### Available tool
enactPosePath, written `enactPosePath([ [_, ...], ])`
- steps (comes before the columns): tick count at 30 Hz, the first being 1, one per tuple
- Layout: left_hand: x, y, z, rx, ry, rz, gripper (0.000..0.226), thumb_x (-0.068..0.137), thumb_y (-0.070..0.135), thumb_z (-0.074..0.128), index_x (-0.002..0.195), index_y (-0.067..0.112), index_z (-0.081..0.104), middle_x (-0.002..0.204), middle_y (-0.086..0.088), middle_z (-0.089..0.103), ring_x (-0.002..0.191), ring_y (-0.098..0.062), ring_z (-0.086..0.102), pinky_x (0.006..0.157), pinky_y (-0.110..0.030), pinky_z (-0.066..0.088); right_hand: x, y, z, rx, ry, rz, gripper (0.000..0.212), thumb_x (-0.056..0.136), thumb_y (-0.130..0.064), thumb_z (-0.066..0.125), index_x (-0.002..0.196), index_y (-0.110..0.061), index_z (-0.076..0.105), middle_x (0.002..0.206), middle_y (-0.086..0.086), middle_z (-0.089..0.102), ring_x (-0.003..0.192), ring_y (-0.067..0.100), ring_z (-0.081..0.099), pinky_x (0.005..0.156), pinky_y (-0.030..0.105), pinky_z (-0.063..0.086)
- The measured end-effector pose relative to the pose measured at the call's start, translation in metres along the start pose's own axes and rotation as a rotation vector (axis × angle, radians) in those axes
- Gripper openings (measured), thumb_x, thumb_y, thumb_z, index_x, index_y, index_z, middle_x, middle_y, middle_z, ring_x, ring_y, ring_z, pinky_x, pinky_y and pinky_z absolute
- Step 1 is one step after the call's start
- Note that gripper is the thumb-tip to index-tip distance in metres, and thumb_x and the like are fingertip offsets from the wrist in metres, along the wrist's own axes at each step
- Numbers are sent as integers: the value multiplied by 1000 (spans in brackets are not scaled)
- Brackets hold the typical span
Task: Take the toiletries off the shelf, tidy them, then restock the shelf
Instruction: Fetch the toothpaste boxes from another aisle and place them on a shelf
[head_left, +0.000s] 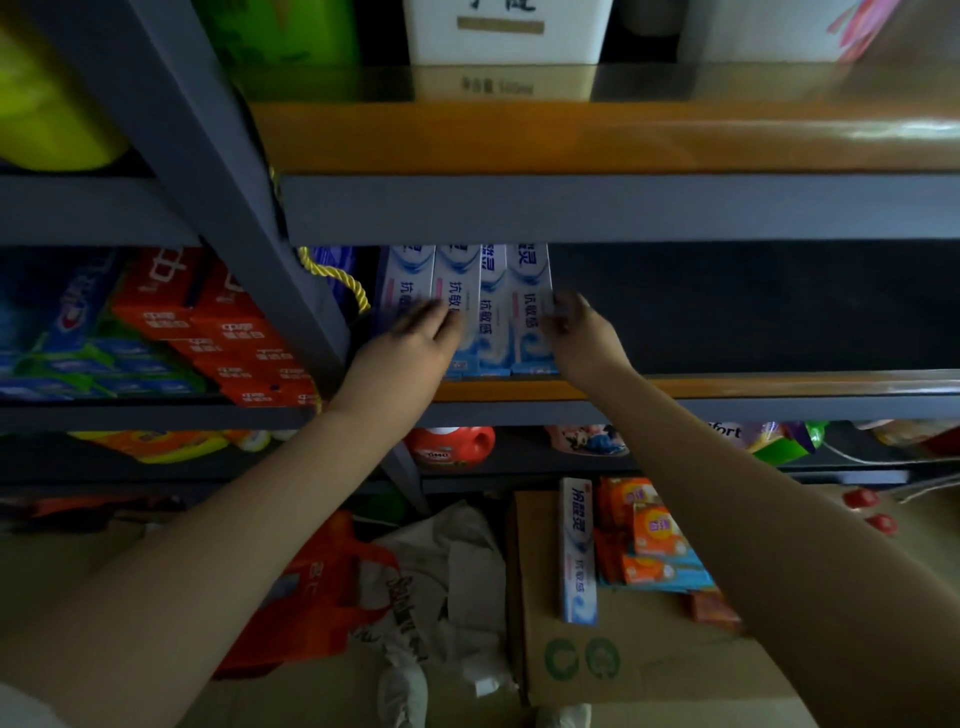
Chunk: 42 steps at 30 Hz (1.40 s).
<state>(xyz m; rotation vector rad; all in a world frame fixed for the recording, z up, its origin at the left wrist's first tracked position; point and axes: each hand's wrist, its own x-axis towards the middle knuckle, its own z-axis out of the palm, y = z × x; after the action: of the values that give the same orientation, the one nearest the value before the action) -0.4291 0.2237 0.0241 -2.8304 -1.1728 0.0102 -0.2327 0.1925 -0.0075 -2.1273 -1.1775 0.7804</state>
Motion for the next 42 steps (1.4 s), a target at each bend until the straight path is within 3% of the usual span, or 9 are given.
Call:
enactPosePath([
  [4, -1, 4, -3, 23, 0, -10, 51, 95, 1, 37, 144, 6, 24, 153, -15, 20, 135, -30, 32, 95, -37, 45, -8, 0, -2, -121, -32, -119, 29, 97, -25, 41, 123, -14, 48, 120, 11, 56, 108, 29, 53, 86, 42, 49],
  [8, -8, 5, -10, -57, 57, 14, 51, 92, 16, 53, 138, 1, 36, 147, -19, 33, 134, -33, 34, 99, -42, 42, -46, 17, -5, -78, 351, -339, 27, 92, -12, 45, 116, -6, 57, 111, 13, 57, 103, 27, 48, 77, 22, 32],
  [10, -24, 13, -1, -105, 212, 138, 47, 86, 16, 60, 129, -2, 49, 136, -21, 47, 129, -36, 41, 101, -46, 39, -73, 41, -3, -3, 449, -347, 26, 89, -13, 44, 109, -5, 58, 103, 13, 57, 94, 27, 51, 77, 27, 36],
  [12, -45, 29, 20, -165, 317, 264, 38, 83, 9, 59, 119, -1, 58, 129, -20, 54, 124, -35, 48, 101, -46, 40, -94, 75, 9, 72, 350, -218, 24, 88, -16, 46, 106, -6, 58, 100, 12, 58, 92, 27, 55, 74, 32, 41],
  [17, -88, 68, 93, -369, -11, 381, 22, 72, -1, 71, 94, -1, 70, 109, -19, 65, 107, -34, 60, 80, -48, 54, -129, 166, 64, -183, -117, 186, 21, 91, -9, 46, 108, -2, 57, 111, 21, 61, 99, 36, 58, 73, 33, 41],
  [21, -107, 74, 156, -485, -258, 297, 21, 89, 10, 55, 106, 5, 66, 117, -9, 60, 115, -24, 52, 90, -35, 47, -144, 216, 110, -310, -311, 329, 31, 92, -12, 45, 119, 3, 49, 121, 23, 56, 109, 36, 54, 83, 35, 44],
  [32, -131, 74, 228, -570, -505, 100, 26, 95, 21, 45, 117, 16, 59, 120, 4, 55, 103, -11, 52, 82, -26, 43, -140, 244, 191, -541, -171, 515, 49, 96, -11, 33, 142, -1, 22, 144, 14, 29, 119, 30, 47, 76, 36, 47],
  [37, -144, 78, 243, -614, -578, 54, 25, 95, 22, 47, 116, 19, 59, 116, 4, 57, 94, -9, 55, 74, -23, 43, -142, 250, 195, -700, -152, 437, 46, 95, -14, 37, 138, -6, 22, 132, 18, 41, 103, 32, 58, 64, 36, 47],
  [42, -158, 79, 257, -645, -630, 60, 22, 95, 23, 48, 111, 17, 61, 110, 3, 59, 95, -9, 55, 77, -25, 45, -134, 250, 199, -452, -162, 651, 54, 95, -36, 46, 135, -9, 20, 120, 13, 55, 101, 30, 60, 65, 34, 41],
])
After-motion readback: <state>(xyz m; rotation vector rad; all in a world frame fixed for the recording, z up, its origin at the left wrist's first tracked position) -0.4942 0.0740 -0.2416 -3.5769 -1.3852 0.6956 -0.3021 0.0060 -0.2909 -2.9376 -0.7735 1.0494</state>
